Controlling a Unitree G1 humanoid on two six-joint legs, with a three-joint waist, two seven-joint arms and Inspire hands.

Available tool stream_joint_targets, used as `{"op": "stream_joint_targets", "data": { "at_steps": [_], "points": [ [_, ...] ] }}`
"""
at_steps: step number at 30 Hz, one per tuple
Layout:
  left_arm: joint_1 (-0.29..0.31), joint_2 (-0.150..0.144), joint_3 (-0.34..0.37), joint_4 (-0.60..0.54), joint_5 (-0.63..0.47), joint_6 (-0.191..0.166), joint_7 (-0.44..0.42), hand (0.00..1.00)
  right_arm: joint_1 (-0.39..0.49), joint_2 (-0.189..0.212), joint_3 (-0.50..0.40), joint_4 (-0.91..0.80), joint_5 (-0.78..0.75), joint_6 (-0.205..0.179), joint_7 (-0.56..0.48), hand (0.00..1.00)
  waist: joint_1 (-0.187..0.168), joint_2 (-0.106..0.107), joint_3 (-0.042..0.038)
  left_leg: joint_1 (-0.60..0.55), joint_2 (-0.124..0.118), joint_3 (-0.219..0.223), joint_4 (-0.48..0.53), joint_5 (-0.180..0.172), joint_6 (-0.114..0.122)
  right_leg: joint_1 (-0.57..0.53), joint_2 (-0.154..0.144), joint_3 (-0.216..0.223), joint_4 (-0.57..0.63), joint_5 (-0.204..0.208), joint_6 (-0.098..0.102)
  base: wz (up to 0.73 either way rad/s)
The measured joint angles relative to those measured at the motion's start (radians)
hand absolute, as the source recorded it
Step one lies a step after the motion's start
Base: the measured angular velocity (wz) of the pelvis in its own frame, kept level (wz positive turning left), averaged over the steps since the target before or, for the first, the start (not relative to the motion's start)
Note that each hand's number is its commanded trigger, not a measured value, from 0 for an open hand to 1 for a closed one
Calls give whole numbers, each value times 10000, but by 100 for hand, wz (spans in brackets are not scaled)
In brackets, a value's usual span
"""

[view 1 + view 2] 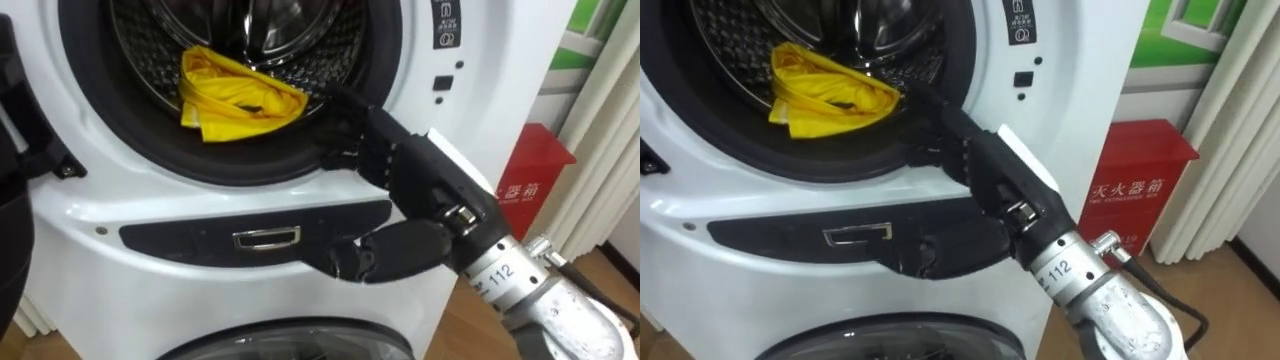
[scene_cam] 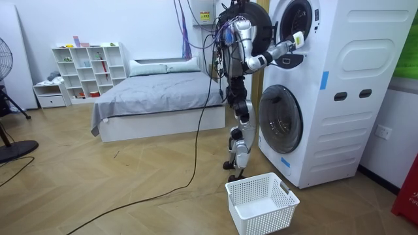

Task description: Pick clothes from washing machine

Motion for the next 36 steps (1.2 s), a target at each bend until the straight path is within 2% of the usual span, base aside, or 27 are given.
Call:
{"op": "stream_joint_targets", "data": {
  "at_steps": [4, 6, 12, 14, 19, 21, 26, 32, 34, 36],
  "points": [
    [-40, 90, -13, -5, -11, -240, -247, 0, -2, -70, 1, -214, 28, 3, 713, 0, 75, -118, 5, 60, -16, -12, -144, 25, -13, 5, 0, -3, -16, -8, -11, 0],
    [-60, 165, -17, -3, -49, -347, -248, 0, -6, -77, 89, -270, 136, 3, 1039, 0, 130, -230, 43, 171, -14, -18, -211, 34, -23, 102, 6, -4, -42, -30, -27, 2],
    [-130, 187, -10, -3, -8, -506, -290, 0, -214, 23, 421, -801, 522, 3, 1965, 0, 431, -462, -26, 213, -54, -217, -210, -25, 20, 384, 25, -101, -357, 11, -49, 12],
    [-142, 186, -4, -3, -7, -534, -358, 0, -329, 29, 420, -1016, 753, 0, 2089, 0, 464, -454, -21, 214, -75, -317, -209, -60, 71, 443, -3, -126, -361, -5, -17, 19],
    [-161, 189, -5, 0, -7, -590, -358, 0, -358, 46, 419, -1270, 913, -11, 2387, 0, 577, -352, 53, 344, -133, -388, -217, -231, 184, 695, -52, -156, -535, -53, 134, 3],
    [-217, 184, -3, 0, -13, -590, -357, 0, -357, 39, 418, -1322, 913, -11, 2440, 0, 599, -341, 62, 339, -225, -415, -227, -276, 209, 693, -65, -157, -545, -79, 173, 0],
    [-293, 184, -4, 14, -101, -663, -348, 0, -357, 38, 416, -1375, 1145, -12, 2439, 0, 650, -338, 65, 366, -275, -427, -346, -296, 235, 694, -97, -146, -628, -112, 226, 1],
    [-250, 129, -5, 34, -100, -663, -269, 0, -358, 127, 291, -1418, 1627, -12, 2166, 0, 630, -296, 113, 415, -289, -428, -447, -296, 237, 715, -117, -162, -684, -153, 294, 0],
    [-154, 66, -2, 93, -99, -665, -162, 0, -358, 222, 19, -1420, 1625, -12, 1936, 0, 620, -245, 151, 460, -292, -430, -467, -297, 238, 758, -134, -159, -686, -172, 310, 0],
    [-67, 62, -2, 95, -97, -665, -153, 0, -359, 259, -145, -1425, 1624, -12, 1759, 0, 574, -240, 154, 479, -299, -430, -466, -303, 247, 784, -152, -160, -687, -206, 314, 2]
  ]
}}
